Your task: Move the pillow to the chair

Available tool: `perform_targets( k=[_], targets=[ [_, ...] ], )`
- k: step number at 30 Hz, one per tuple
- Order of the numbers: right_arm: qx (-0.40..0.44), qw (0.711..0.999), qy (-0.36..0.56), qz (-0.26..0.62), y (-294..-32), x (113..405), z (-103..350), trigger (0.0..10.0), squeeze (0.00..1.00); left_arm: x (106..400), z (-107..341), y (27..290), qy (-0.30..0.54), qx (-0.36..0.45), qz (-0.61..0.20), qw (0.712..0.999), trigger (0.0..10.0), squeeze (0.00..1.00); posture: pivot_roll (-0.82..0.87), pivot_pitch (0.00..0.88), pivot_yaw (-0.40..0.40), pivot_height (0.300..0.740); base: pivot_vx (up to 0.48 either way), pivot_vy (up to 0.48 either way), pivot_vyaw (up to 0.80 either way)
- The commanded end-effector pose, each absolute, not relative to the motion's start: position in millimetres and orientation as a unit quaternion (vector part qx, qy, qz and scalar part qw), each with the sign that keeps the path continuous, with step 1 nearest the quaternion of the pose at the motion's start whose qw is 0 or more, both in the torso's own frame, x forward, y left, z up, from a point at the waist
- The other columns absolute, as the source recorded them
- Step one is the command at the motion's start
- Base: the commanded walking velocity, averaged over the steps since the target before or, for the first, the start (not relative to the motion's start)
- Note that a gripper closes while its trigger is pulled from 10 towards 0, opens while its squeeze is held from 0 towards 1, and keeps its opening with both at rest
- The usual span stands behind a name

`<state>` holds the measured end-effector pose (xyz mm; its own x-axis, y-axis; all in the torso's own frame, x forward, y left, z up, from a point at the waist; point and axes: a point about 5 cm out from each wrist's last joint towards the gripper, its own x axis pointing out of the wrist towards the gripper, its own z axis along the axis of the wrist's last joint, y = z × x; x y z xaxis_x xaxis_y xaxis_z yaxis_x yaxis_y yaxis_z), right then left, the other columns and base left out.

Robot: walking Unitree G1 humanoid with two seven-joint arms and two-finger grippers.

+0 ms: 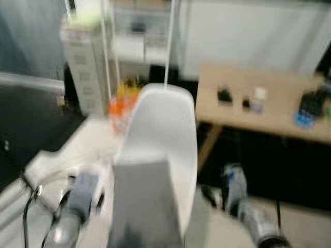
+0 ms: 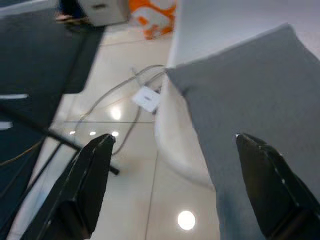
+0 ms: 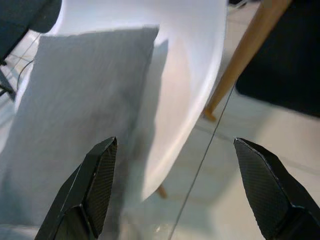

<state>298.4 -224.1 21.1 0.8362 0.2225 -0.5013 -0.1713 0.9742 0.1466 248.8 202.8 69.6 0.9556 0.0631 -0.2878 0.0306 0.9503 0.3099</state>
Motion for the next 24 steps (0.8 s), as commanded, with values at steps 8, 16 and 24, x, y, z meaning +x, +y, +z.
perform_targets(
  k=[8, 16, 24],
  targets=[
    [0.041, 0.953, 0.281, 0.107, -226.6, 293.3, 16.0, 10.0, 0.0, 250.6, 72.1, 202.2, 0.147, 0.155, 0.004, 0.977, 10.0, 0.0, -0.16, 0.038, -0.014, 0.74, 0.0, -0.48, 0.78],
    [0.038, 0.951, 0.284, 0.114, -226.9, 291.9, 14.6, 10.0, 0.0, 255.2, 76.7, 202.2, 0.136, 0.141, 0.017, 0.981, 10.0, 0.0, -0.17, 0.033, -0.012, 0.74, 0.0, -0.06, 0.78],
    [0.031, 0.95, 0.287, 0.119, -228.2, 290.8, 14.2, 10.0, 0.0, 257.1, 78.6, 200.3, 0.131, 0.142, 0.014, 0.981, 10.0, 0.0, -0.17, 0.029, -0.012, 0.74, 0.0, 0.0, 0.78]
  ],
)
